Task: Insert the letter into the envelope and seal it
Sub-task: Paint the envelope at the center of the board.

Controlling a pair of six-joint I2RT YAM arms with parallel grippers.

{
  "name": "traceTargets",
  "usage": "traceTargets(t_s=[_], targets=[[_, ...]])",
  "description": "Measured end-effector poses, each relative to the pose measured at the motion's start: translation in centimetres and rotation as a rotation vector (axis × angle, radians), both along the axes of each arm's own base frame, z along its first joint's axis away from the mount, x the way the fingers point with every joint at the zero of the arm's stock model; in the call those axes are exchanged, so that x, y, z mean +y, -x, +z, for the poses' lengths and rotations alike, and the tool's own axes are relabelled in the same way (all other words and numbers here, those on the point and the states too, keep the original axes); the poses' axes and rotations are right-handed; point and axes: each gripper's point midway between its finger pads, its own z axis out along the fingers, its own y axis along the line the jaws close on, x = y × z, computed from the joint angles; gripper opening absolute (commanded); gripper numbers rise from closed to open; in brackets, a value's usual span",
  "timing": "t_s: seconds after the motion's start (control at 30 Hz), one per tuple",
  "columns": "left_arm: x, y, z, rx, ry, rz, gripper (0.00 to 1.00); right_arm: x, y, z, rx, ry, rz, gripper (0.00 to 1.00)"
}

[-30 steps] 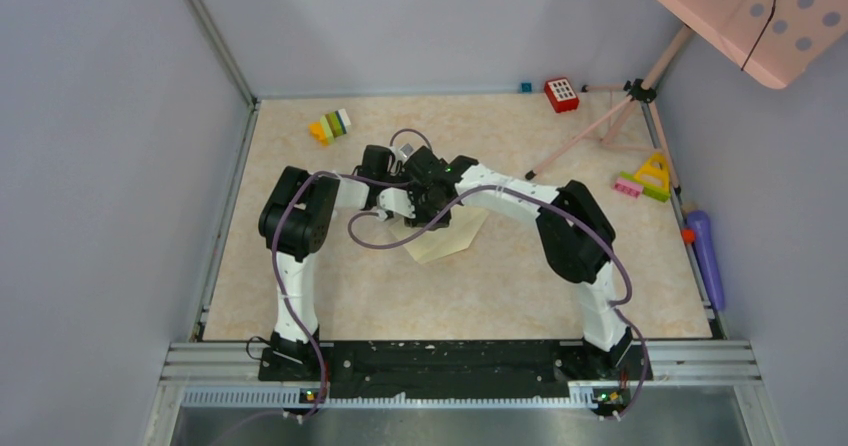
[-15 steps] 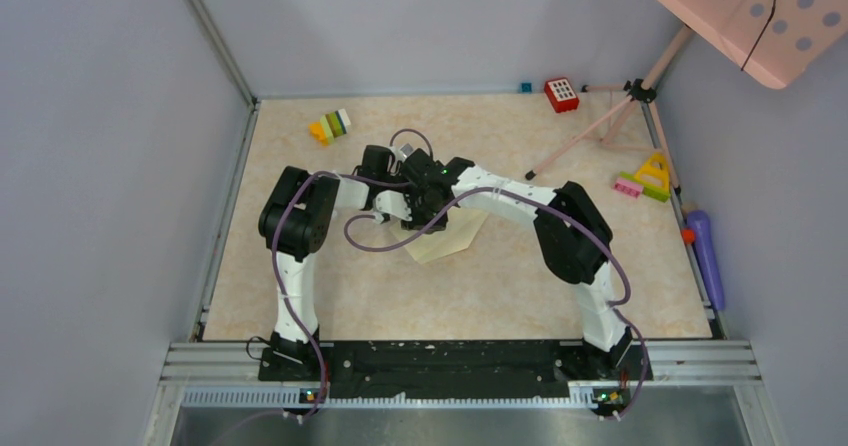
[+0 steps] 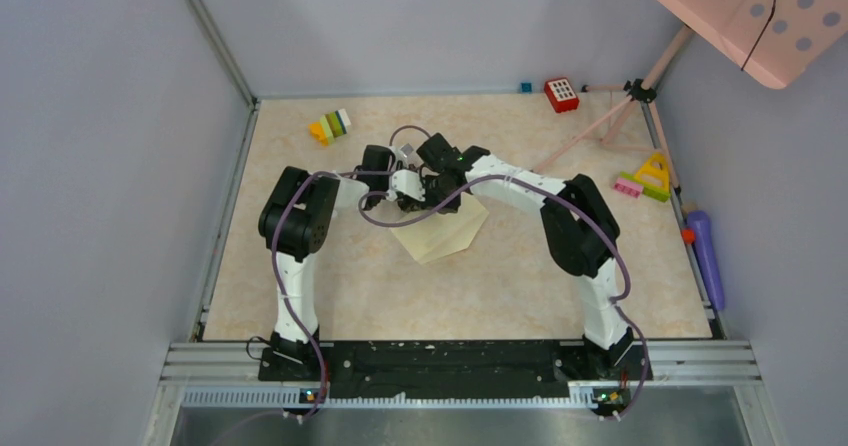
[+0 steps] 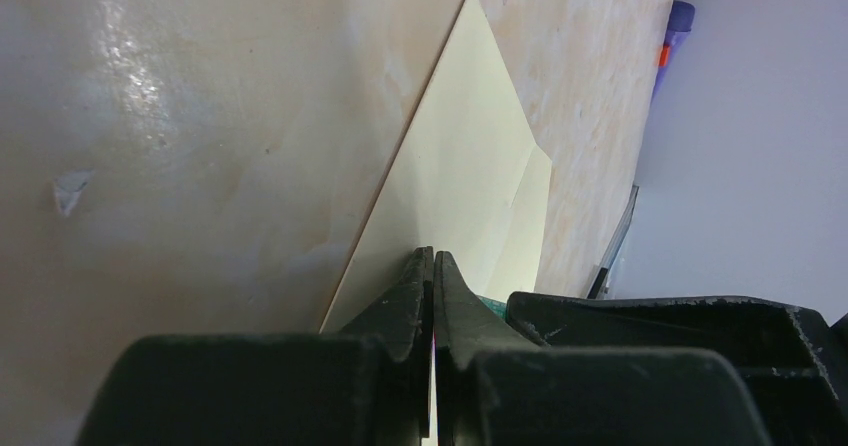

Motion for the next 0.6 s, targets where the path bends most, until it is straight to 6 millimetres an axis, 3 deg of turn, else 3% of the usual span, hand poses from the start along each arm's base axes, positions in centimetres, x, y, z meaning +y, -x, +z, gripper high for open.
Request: traceTargets(t_s=[0.6], targets=[[0.0, 0.0, -0.01, 0.0, 0.0, 0.0, 0.0, 0.67, 0.53, -0.1, -0.001, -0.005, 0.026, 0.0]])
